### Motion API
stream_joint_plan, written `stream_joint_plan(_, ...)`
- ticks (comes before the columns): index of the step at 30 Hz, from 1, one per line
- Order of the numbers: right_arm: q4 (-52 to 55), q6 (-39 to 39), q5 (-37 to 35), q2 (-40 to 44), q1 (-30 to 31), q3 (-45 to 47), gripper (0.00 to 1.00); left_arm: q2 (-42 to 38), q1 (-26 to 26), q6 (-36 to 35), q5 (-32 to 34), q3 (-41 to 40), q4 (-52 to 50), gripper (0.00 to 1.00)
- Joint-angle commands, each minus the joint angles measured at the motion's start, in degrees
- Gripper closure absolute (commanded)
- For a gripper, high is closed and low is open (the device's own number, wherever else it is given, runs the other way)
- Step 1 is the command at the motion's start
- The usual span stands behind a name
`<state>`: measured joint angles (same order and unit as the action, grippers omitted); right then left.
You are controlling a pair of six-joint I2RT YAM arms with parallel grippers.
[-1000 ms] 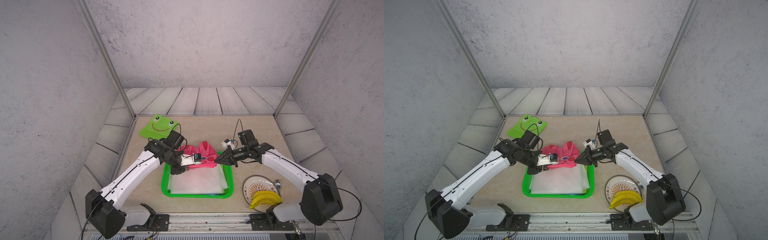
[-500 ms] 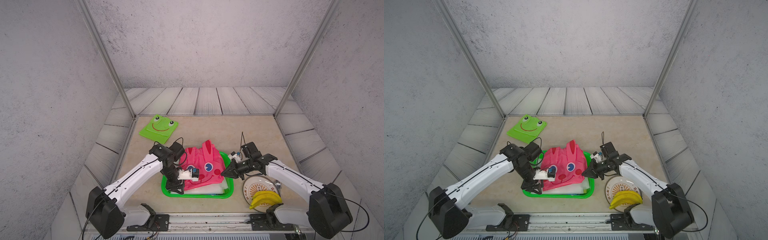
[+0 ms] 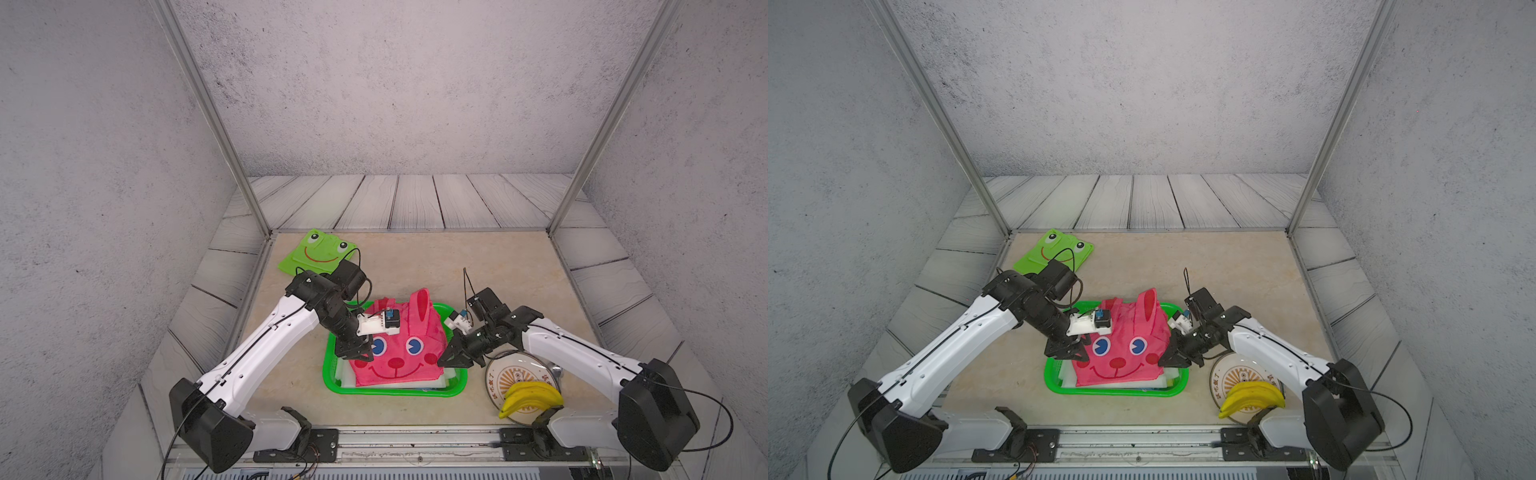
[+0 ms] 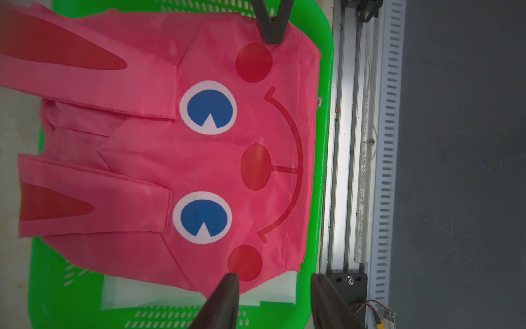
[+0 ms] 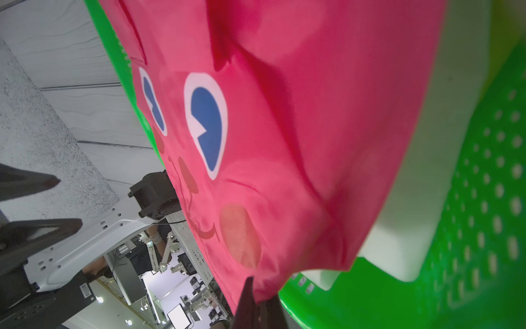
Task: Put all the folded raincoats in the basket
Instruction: Place the raincoat in the basket.
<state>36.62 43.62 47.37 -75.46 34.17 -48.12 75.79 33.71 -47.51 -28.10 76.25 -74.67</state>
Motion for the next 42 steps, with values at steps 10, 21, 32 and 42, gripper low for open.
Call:
stream_joint_plan(10,13.59,-10.94,-8.46,-7.09,2.54,-5.79,0.81,7.67,-3.24,10.77,1.90,-7.18,27.84,0.53)
stream_joint_plan(21,20.68,-18.20,-4.49,-2.02,3.19,-15.65,0.55,12.77,-4.10,6.94,4.38,-15.60,34.34,0.53)
stream_joint_plan(32,-8.94,-6.92,0.32,-5.11,9.44,-11.59,0.65,10.86,-14.38,8.43,-11.66,-11.66,27.22,0.52)
stream_joint_plan(42,-7.05,-12.04,-8.62,-14.45,13.38,-8.30,0.78,4.99,-23.43,8.88,-16.55,-6.76,20.45,0.48)
